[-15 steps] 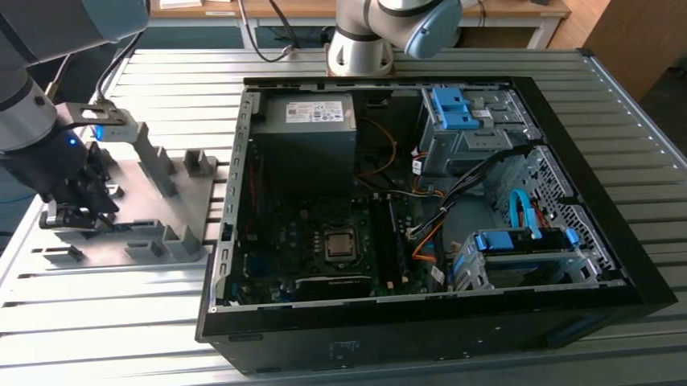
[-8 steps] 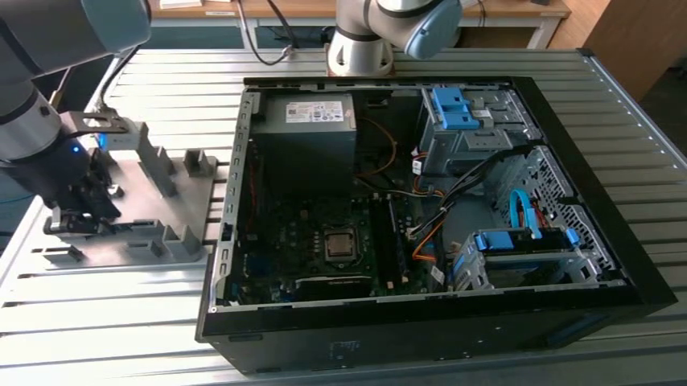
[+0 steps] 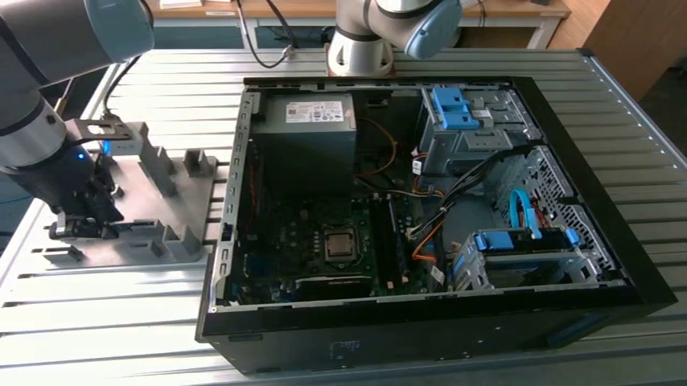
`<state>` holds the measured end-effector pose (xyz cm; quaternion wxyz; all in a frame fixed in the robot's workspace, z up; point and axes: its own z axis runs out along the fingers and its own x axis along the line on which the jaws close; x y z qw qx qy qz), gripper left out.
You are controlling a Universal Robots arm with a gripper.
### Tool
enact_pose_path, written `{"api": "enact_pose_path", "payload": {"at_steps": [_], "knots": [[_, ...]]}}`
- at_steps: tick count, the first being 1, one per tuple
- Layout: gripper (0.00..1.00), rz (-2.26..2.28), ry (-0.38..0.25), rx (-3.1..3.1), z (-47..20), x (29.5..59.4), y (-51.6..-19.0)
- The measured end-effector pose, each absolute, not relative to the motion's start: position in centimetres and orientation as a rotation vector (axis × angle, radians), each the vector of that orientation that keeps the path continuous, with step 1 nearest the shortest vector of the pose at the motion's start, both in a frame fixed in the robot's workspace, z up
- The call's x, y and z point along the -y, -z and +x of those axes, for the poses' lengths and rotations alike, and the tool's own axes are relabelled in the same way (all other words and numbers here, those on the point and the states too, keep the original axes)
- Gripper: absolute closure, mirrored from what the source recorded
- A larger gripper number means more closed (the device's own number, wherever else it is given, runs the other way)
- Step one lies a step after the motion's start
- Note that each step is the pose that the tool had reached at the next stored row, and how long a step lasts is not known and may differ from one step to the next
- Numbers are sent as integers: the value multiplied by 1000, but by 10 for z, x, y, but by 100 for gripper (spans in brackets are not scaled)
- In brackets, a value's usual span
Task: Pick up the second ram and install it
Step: 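Pick up the second ram and move it above second insertion slot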
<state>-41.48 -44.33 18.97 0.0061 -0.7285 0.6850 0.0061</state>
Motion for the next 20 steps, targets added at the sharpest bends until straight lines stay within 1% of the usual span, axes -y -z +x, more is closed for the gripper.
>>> {"api": "enact_pose_path", "payload": {"at_steps": [5,7,8,10,20], "knots": [[64,-2280,-19,-2143,-415,443,-189],[77,-2280,-19,-2143,-415,443,-189],[77,-2280,-19,-2143,-415,443,-189],[86,-2280,-19,-2143,-415,443,-189],[86,-2280,-19,-2143,-415,443,-189]]}}
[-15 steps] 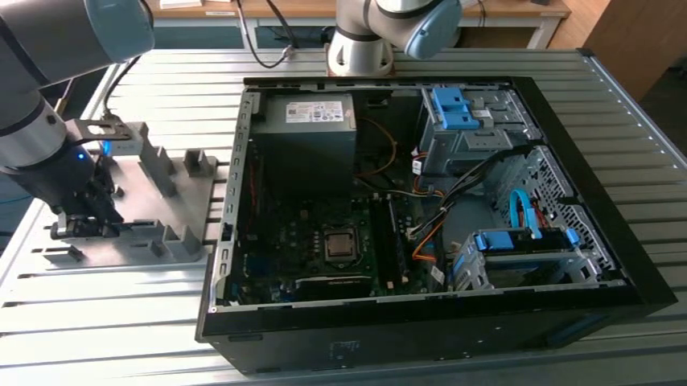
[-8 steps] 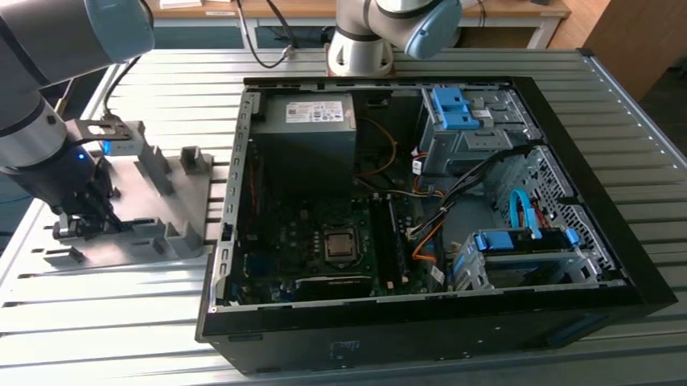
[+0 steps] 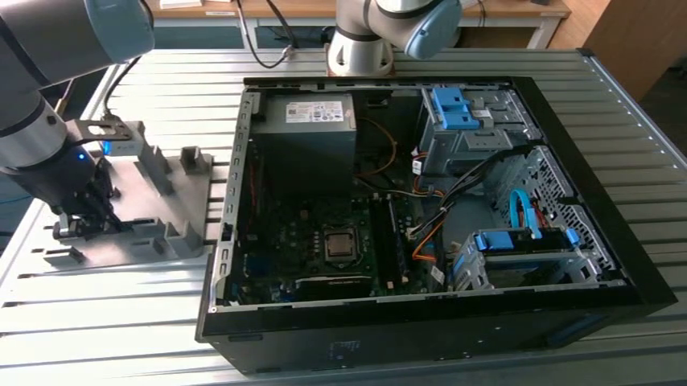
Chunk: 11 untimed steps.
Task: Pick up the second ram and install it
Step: 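Pick up the second ram and move it above second insertion slot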
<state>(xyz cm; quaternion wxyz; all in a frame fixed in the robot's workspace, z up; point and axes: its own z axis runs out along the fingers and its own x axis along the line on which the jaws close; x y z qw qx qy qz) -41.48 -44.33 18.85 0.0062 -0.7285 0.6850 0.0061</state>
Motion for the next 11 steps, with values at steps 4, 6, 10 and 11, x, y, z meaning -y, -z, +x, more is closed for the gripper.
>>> {"api": "enact_pose_path", "payload": {"at_steps": [4,6,10,11], "knots": [[86,-2280,-19,-2143,-415,443,-188],[86,-2279,-19,-2143,-415,443,-189],[86,-2277,-24,-2141,-415,443,-201],[86,-2277,-25,-2141,-415,443,-205]]}}
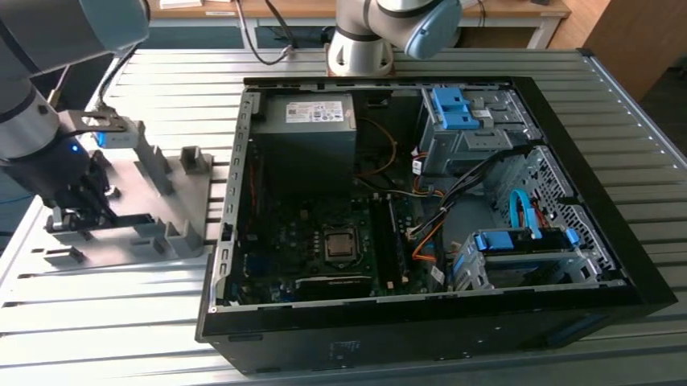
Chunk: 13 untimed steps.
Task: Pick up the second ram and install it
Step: 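Pick up the second ram and move it above second insertion slot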
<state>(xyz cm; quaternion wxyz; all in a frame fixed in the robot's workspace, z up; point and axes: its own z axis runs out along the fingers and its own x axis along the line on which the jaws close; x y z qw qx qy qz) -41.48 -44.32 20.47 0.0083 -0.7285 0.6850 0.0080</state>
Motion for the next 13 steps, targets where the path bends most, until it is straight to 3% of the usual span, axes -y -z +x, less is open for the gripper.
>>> {"api": "enact_pose_path", "payload": {"at_steps": [13], "knots": [[86,-2269,-41,-2133,-415,443,-232]]}}
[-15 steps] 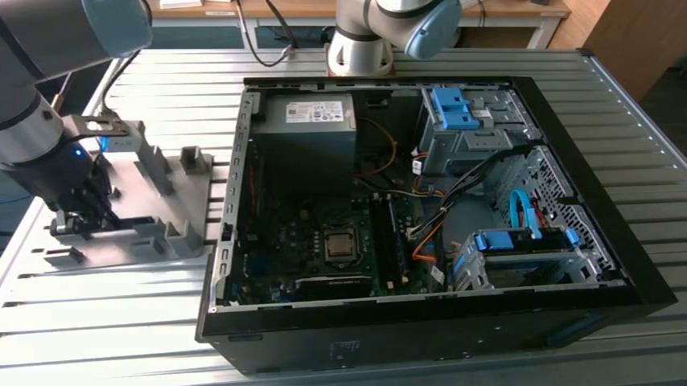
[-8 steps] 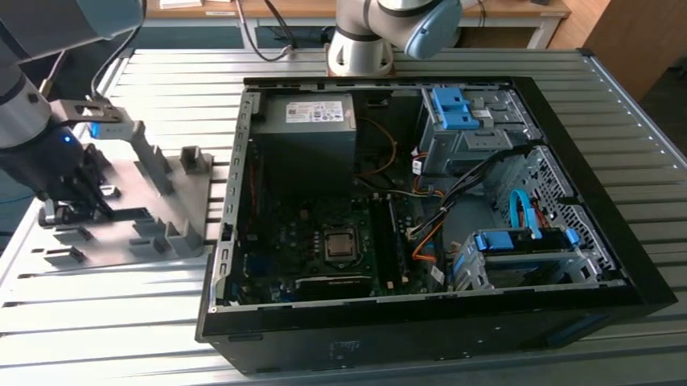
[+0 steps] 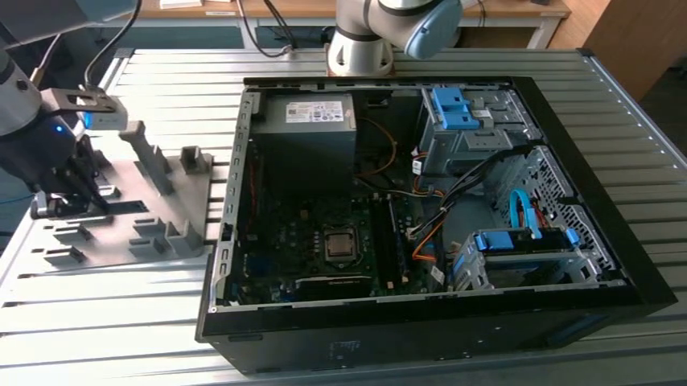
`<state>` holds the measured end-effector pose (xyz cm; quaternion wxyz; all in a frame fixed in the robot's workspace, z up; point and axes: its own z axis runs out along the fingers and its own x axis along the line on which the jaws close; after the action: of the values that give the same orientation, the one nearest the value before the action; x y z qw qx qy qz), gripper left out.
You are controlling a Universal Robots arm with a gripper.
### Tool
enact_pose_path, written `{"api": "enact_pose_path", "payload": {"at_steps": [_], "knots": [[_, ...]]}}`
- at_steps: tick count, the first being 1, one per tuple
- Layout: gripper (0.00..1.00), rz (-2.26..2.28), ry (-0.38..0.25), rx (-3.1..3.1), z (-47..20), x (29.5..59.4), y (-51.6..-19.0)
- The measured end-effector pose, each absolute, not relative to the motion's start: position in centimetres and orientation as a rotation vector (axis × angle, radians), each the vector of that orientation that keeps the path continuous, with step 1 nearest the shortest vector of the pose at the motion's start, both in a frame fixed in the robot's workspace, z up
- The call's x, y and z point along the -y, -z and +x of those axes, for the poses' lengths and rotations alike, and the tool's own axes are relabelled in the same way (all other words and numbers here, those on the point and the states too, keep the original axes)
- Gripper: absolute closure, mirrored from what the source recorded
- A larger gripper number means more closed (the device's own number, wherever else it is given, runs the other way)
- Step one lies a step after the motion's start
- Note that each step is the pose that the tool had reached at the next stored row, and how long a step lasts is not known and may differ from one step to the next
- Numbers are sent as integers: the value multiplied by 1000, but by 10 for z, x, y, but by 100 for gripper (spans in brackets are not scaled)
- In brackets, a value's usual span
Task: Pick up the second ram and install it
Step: 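Pick up the second ram and move it above second insertion slot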
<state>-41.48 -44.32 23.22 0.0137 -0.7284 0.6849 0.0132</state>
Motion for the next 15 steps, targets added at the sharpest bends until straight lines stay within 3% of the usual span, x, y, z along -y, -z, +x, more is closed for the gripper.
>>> {"api": "enact_pose_path", "payload": {"at_steps": [15], "knots": [[86,-2265,-48,-2130,-415,443,-256]]}}
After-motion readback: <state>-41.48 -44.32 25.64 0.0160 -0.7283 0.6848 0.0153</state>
